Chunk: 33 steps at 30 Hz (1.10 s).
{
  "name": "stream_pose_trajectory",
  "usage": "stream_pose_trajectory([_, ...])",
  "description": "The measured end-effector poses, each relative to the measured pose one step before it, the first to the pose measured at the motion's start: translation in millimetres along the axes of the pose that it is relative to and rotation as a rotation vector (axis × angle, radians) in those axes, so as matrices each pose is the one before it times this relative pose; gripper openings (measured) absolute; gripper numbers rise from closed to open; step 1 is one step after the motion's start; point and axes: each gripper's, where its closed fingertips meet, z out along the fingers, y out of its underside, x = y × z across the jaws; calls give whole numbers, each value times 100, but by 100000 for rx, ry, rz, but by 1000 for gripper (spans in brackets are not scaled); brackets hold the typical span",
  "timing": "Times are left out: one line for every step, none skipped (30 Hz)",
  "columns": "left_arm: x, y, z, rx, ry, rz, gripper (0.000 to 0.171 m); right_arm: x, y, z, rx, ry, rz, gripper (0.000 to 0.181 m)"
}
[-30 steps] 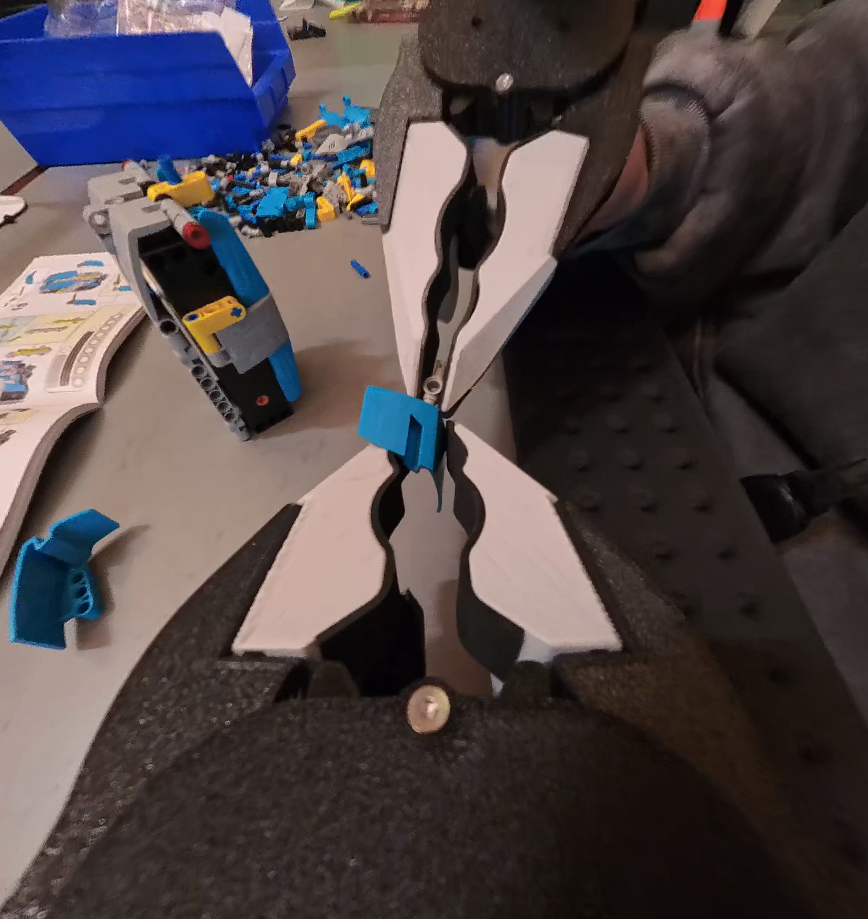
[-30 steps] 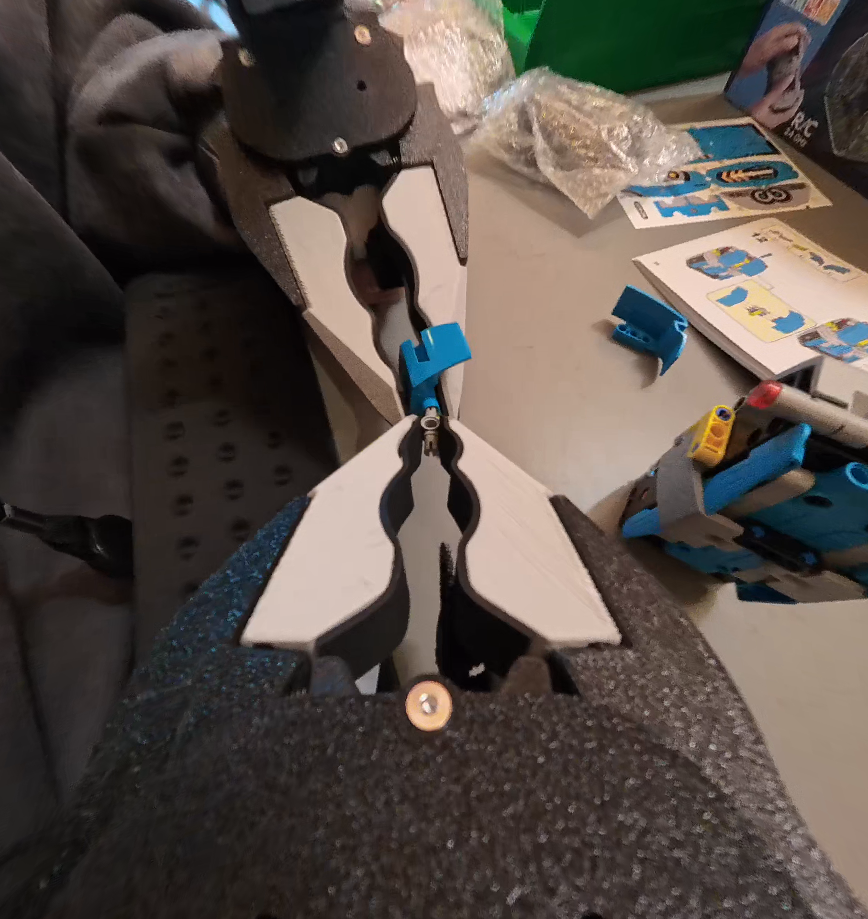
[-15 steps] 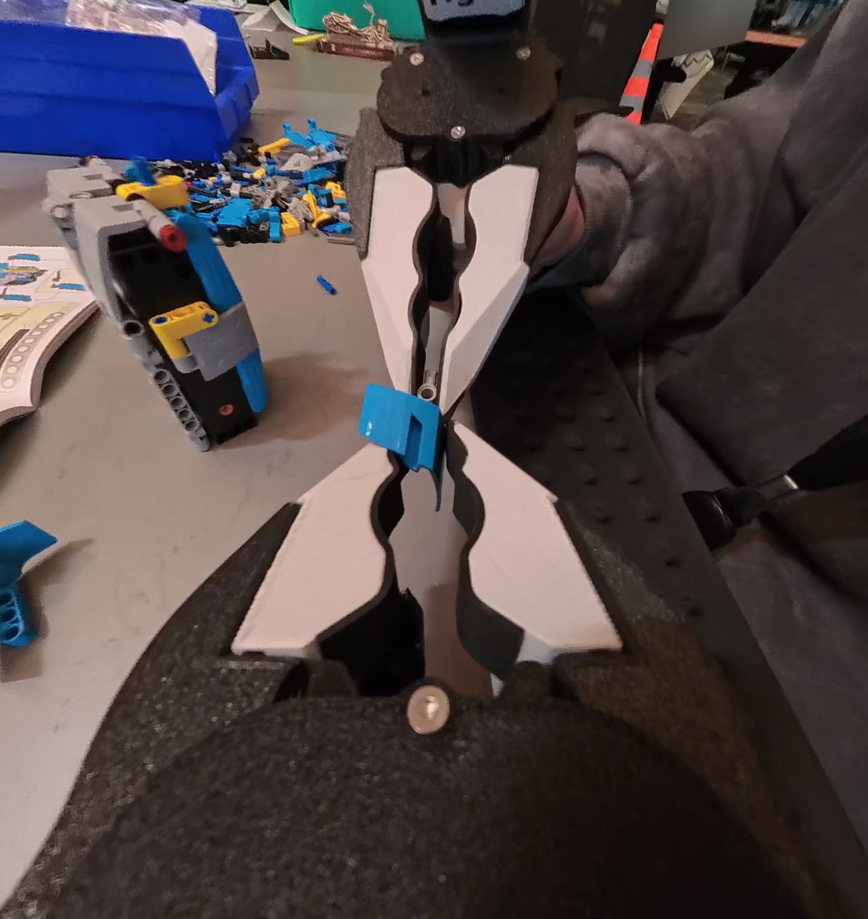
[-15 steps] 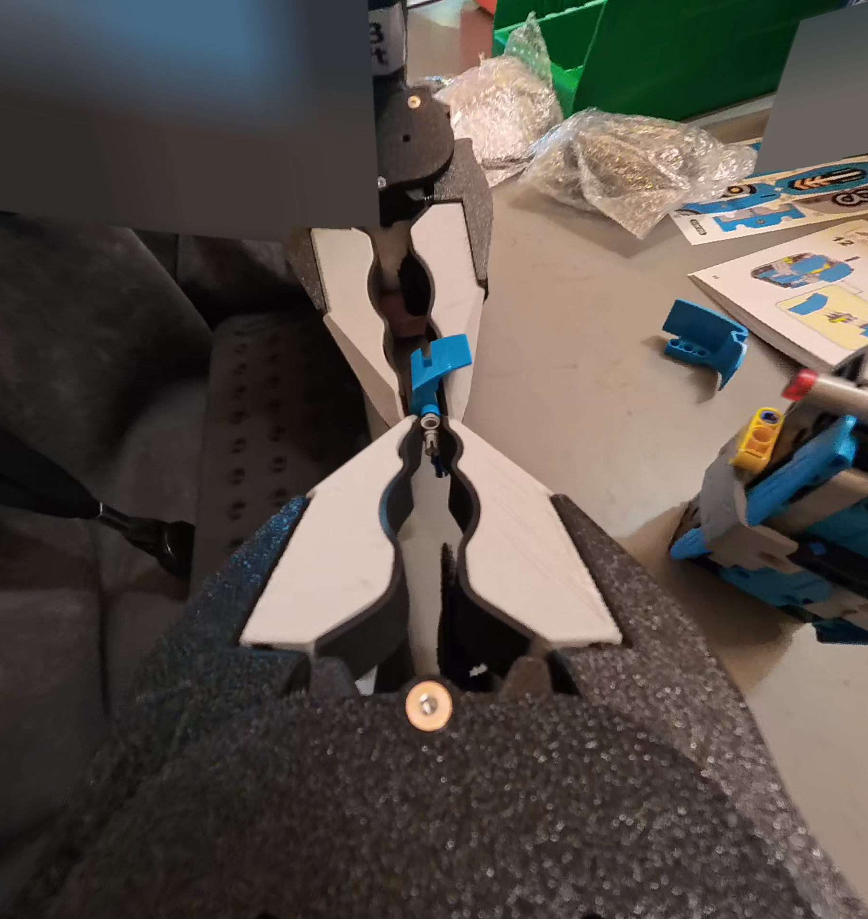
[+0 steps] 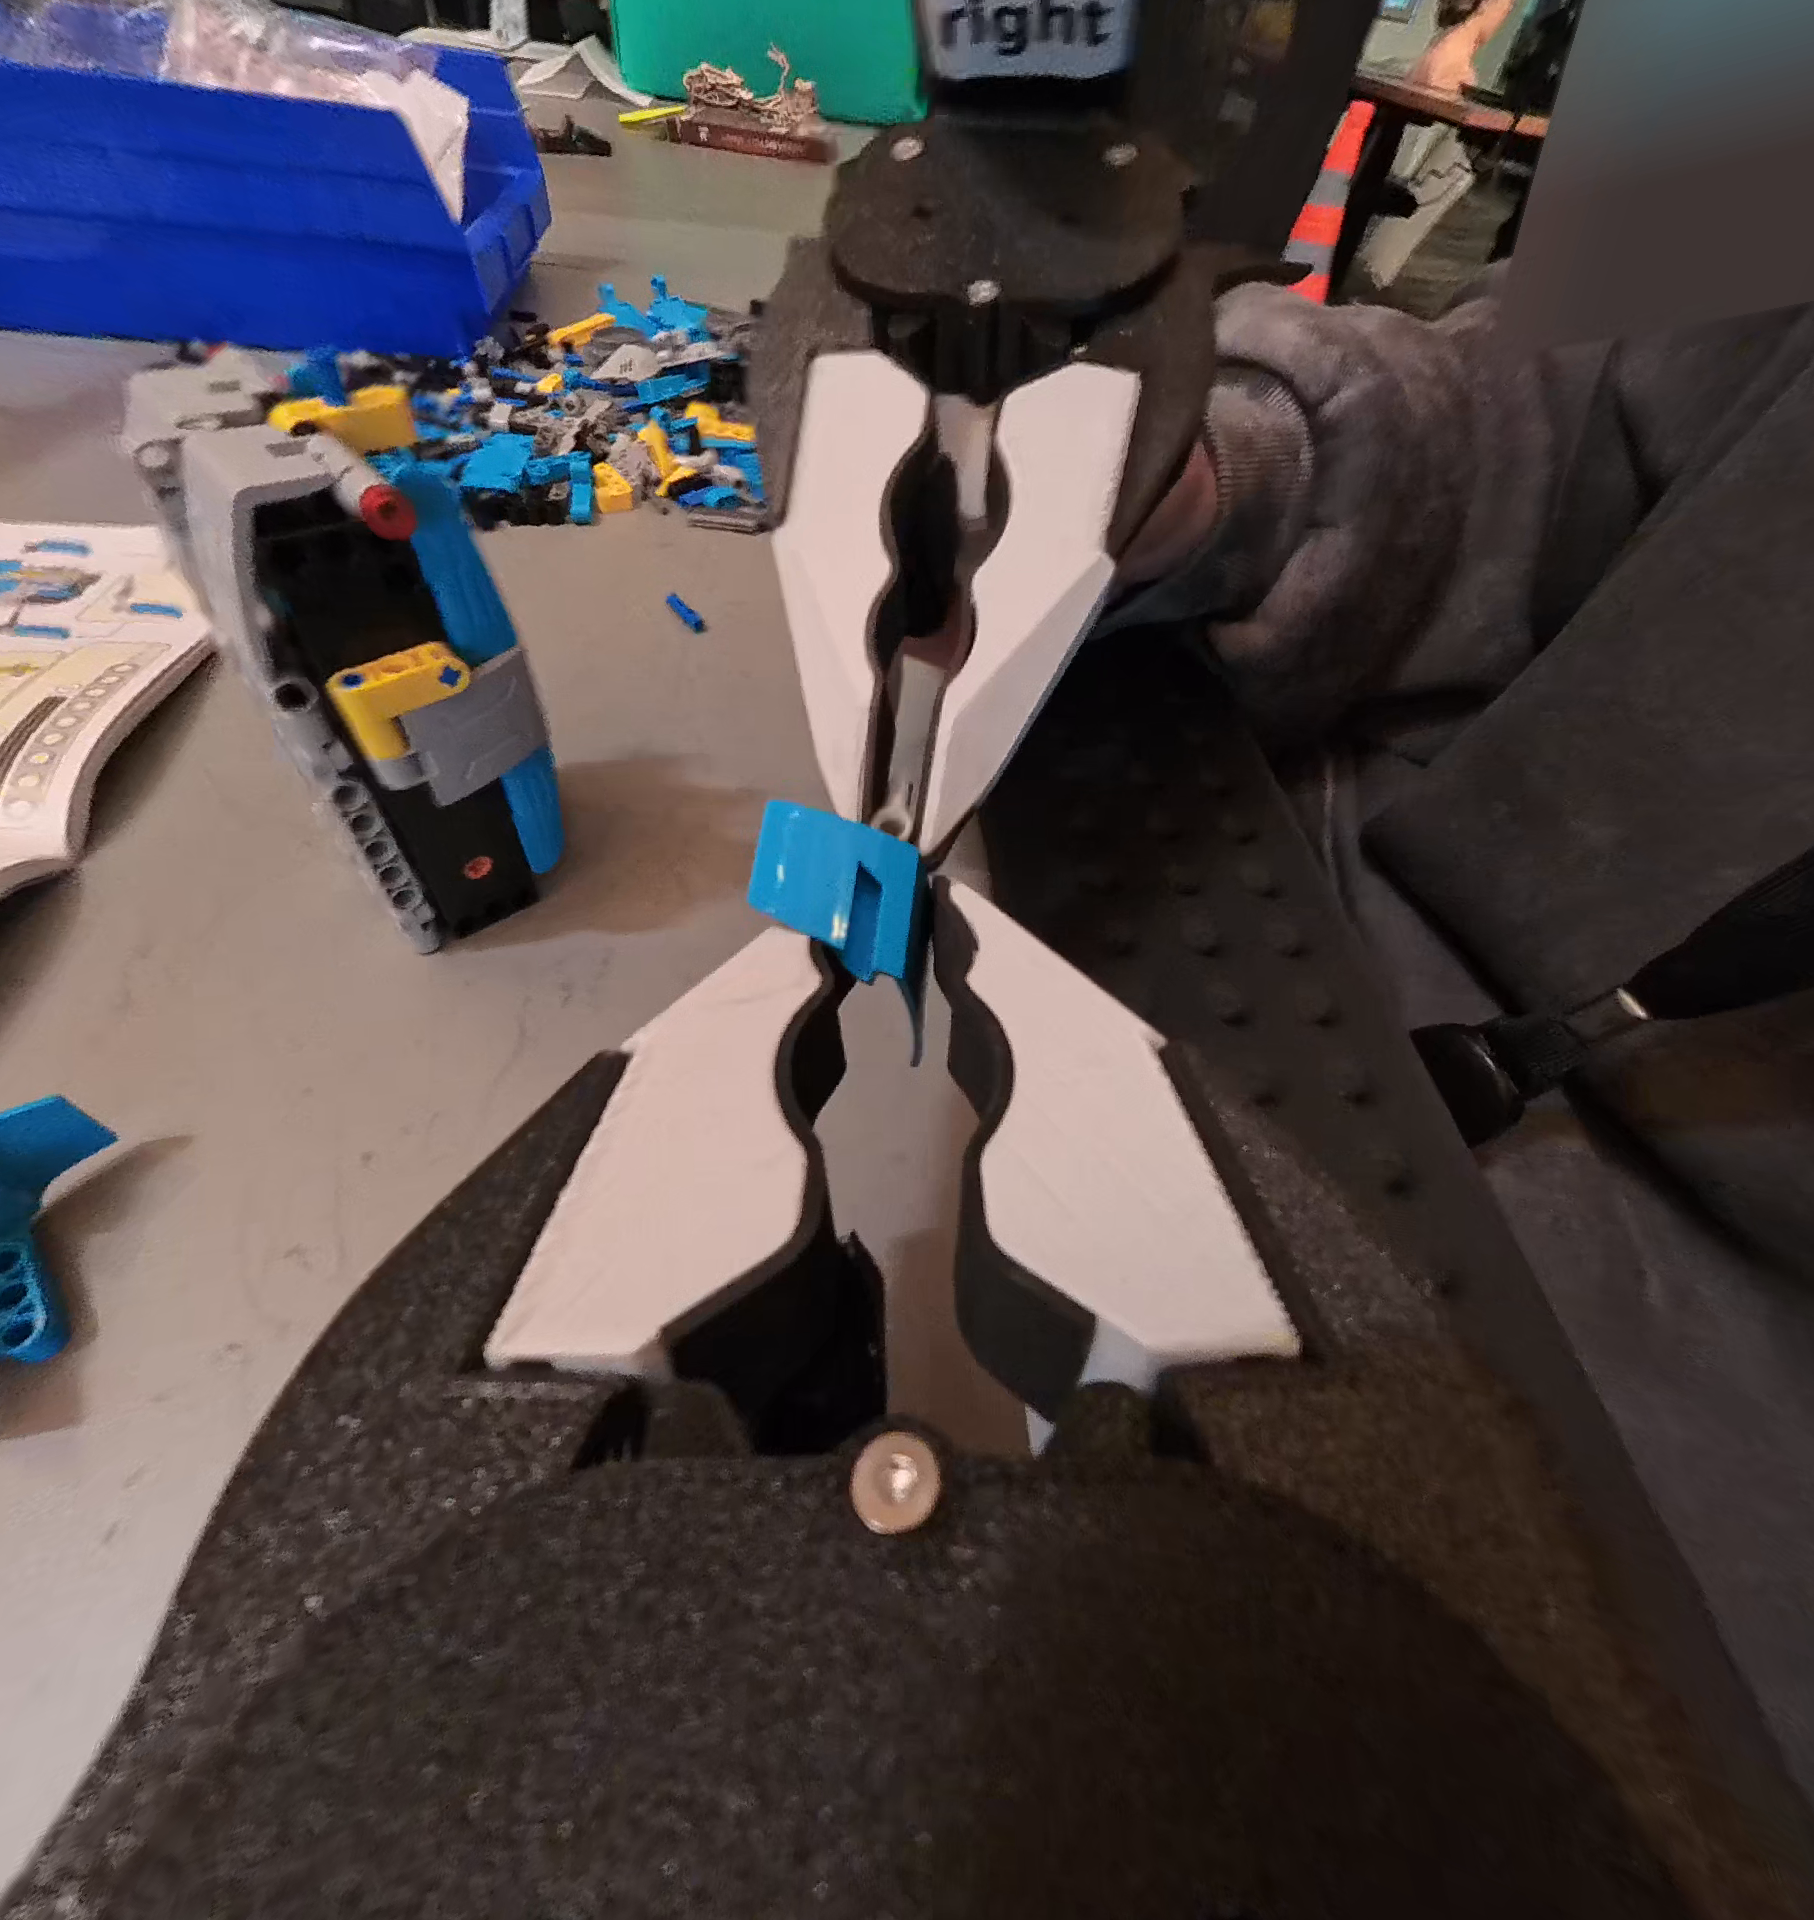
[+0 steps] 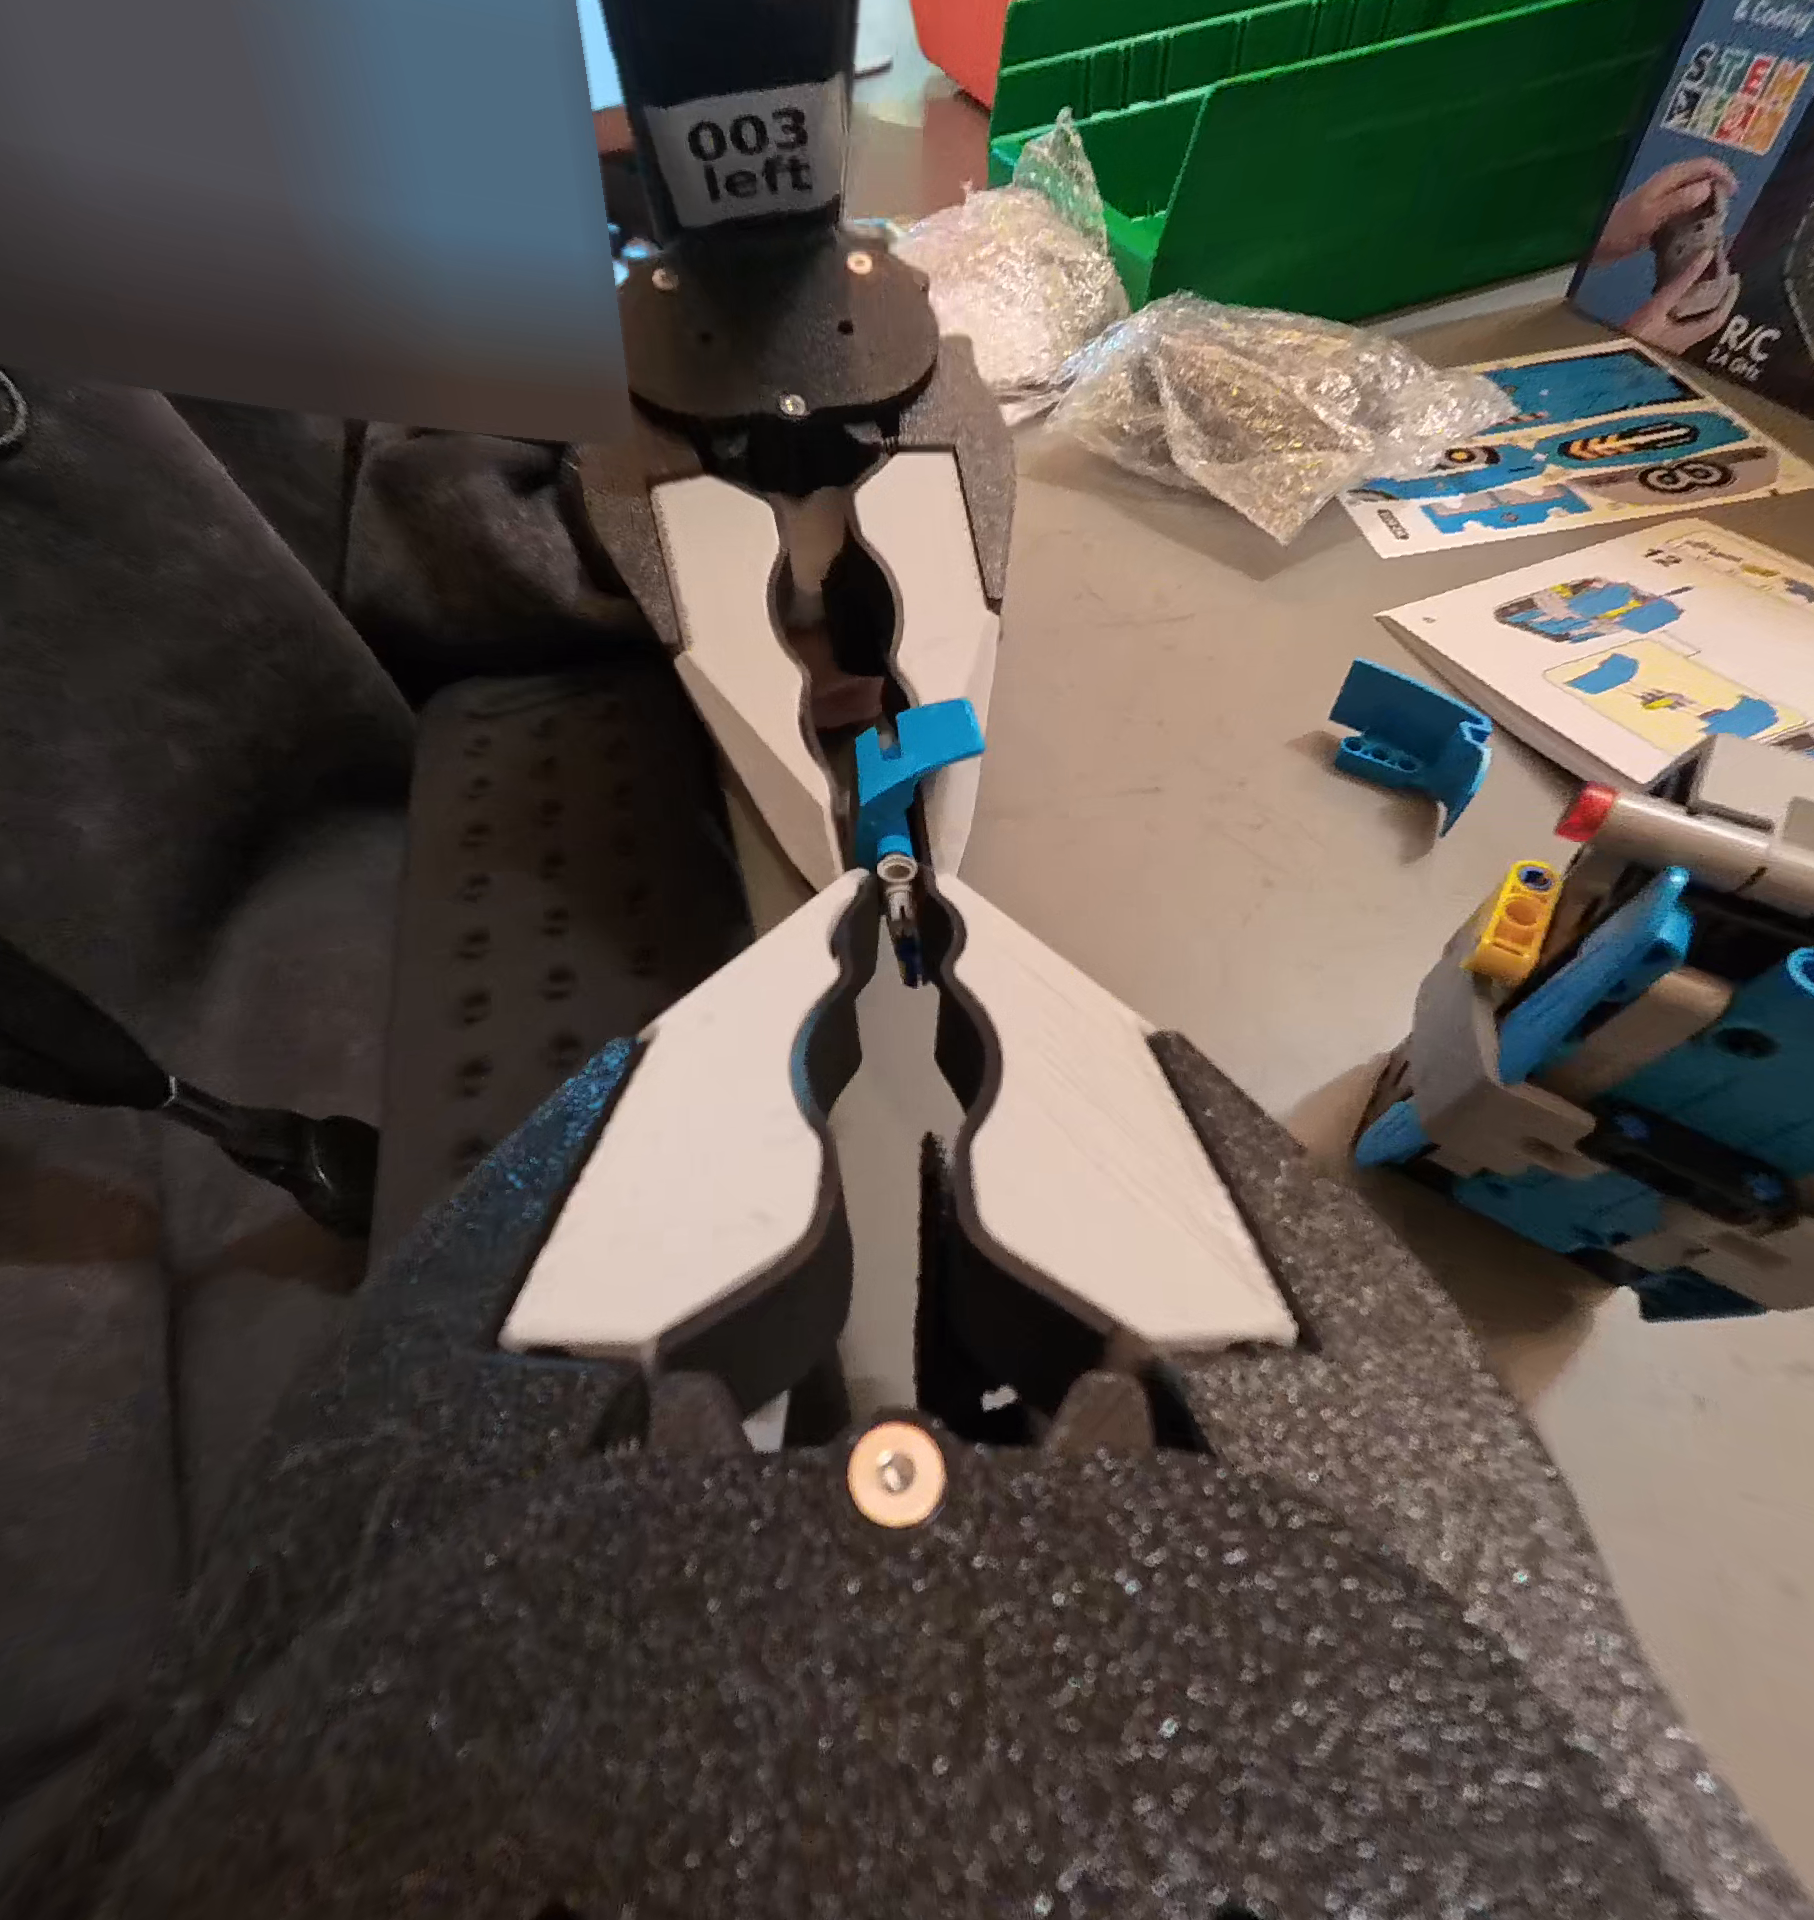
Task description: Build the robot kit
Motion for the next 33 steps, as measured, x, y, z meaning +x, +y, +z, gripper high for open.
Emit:
stream_pose_trajectory([82,145,68,-885,-936,2016,11,-318,141,227,-858,-1629,207,6])
stream_pose_trajectory([-11,30,11,-187,-151,96,11,72,83,50,-562,766,-1106,6])
stream_pose_trajectory([-169,16,14,-124,-428,-1064,11,157,-25,22,49,1150,-221,6])
stream_pose_trajectory([-155,2,0,-54,-413,-920,11,170,33,58,-325,1503,-60,6])
stream_pose_trajectory([-85,-52,-33,477,-243,-480,11,88,-85,-12,597,461,305,6])
stream_pose_trajectory([-128,-81,-33,589,-345,-770,11,126,-129,-28,1069,-190,1607,7])
stream_pose_trajectory([-66,-94,-18,548,529,-1354,12,99,-94,-39,1169,-1062,2329,7])
stream_pose_trajectory([-25,-213,-79,1456,1248,-2223,12,74,-213,-117,2254,-1558,2417,7])
stream_pose_trajectory([-153,-214,-118,1658,1104,-4136,12,111,-296,-187,2742,-1248,2703,7])
stream_pose_trajectory([-301,-19,-170,600,1528,-6018,12,423,-253,-317,2276,565,3072,14])
stream_pose_trajectory([-393,-10,-246,621,2178,-7540,13,535,-354,-437,3022,967,3488,24])
stream_pose_trajectory([-654,-318,-395,2891,969,-7787,12,271,-409,-491,3573,-649,3285,27])
stream_pose_trajectory([-486,-313,-361,2534,2035,-7372,12,125,-367,-400,3197,-1073,2691,27])
stream_pose_trajectory([-169,-33,-195,459,3727,-6812,12,170,-217,-266,2011,57,1746,27])
stream_pose_trajectory([-284,-104,-164,1001,1982,-5523,12,207,-61,-114,726,995,810,27])
stream_pose_trajectory([-213,-434,-284,2538,744,-2800,12,124,58,33,-180,920,44,27])
stream_pose_trajectory([-33,-322,-246,1735,1221,-1642,12,54,141,112,-873,757,-453,27])
stream_pose_trajectory([-99,-57,-125,53,927,-2135,12,96,196,149,-1273,1197,-520,27])
stream_pose_trajectory([-245,12,-64,-201,-198,-2269,12,122,220,158,-1423,1396,-593,27])
stream_pose_trajectory([-134,33,-51,-389,336,-1986,12,29,149,114,-1071,963,-917,27])
stream_pose_trajectory([-45,28,-78,-500,678,-1551,11,-81,88,80,-607,315,-1097,27])
stream_pose_trajectory([-223,-117,-151,491,-738,-1181,12,-16,68,51,-500,569,-870,27])
stream_pose_trajectory([-280,-81,-215,-192,-1237,-371,12,59,61,39,-440,937,-628,27])
stream_pose_trajectory([-291,21,-279,-1453,-1593,1594,13,106,26,33,-261,1211,-562,27])
stream_pose_trajectory([-538,-29,-360,-1398,-3504,3440,13,127,-10,49,-166,1369,-746,27])
stream_pose_trajectory([-625,-23,-405,-1826,-4132,4241,13,248,-26,92,-453,2178,-892,27])
stream_pose_trajectory([-571,-1,-414,-2148,-3678,4341,13,322,-139,154,-232,2883,-1474,28])
stream_pose_trajectory([-500,-10,-440,-2078,-3143,4274,13,201,-448,225,668,2417,-2075,30])
stream_pose_trajectory([-390,94,-490,-2782,-2454,4315,13,174,-660,300,570,2466,-2762,33])
stream_pose_trajectory([-175,336,-473,-4131,-997,3673,13,353,-642,360,-986,3496,-3595,35])
stream_pose_trajectory([-269,374,-466,-3719,-1603,2496,13,387,-566,459,-2901,3298,-3601,37])
stream_pose_trajectory([-465,281,-411,-2304,-2890,1412,13,172,-479,546,-4995,1414,-3258,38])
stream_pose_trajectory([-282,507,-258,-3332,-1354,-131,13,243,-530,551,-5961,1565,-2900,38])
